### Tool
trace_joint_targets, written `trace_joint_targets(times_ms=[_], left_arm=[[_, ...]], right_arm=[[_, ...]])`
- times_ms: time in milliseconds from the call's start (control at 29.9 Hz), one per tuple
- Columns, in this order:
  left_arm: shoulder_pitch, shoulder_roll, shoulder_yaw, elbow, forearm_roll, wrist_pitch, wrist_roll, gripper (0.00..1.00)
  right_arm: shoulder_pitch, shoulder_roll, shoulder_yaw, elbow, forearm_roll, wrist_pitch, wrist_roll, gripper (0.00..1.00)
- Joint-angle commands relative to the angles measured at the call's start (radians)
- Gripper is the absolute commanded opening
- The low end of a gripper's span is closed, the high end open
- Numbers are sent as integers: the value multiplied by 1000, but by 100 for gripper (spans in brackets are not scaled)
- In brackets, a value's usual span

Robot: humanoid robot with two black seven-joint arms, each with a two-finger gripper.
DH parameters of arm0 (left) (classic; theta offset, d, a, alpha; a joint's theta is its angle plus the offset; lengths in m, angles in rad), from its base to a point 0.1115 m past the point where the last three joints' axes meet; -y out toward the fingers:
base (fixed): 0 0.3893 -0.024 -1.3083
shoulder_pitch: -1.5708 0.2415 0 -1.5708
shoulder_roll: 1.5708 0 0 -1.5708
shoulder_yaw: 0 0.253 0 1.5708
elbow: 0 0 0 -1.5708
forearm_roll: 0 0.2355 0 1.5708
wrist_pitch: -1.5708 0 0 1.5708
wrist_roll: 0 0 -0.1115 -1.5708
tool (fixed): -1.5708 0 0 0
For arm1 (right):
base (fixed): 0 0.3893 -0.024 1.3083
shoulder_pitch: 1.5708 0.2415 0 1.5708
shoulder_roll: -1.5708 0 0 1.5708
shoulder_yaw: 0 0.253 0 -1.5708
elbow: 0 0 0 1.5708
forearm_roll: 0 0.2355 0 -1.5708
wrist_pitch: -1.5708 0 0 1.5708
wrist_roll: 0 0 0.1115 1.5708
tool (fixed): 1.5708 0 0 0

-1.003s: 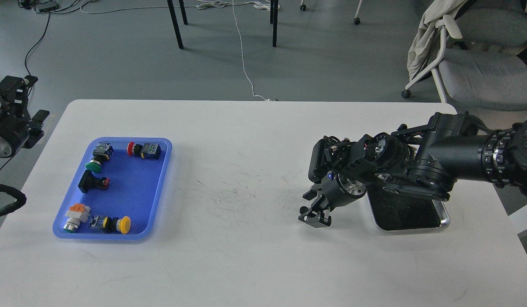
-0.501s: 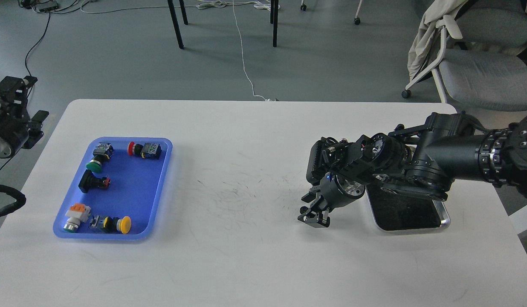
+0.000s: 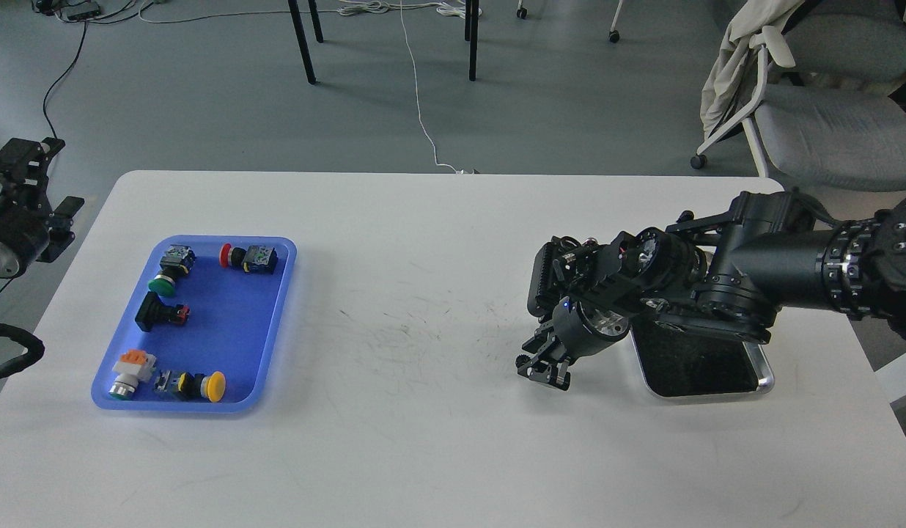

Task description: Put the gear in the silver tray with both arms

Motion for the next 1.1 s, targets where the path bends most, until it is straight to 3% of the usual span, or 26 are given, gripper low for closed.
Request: trace_joint_targets(times_ms=[0,535,903,1070], left_arm=[[2,0,0,1,0,0,0,98],[2,0,0,1,0,0,0,98],[2,0,0,1,0,0,0,98],[2,-2,0,1,0,0,0,98]], right_arm=[[-3,4,0,-3,0,0,0,36],[-8,19,0,-23,0,0,0,22],[14,13,-1,-28,-1,0,0,2],[41,-8,-1,-20,-1,3,0,1]])
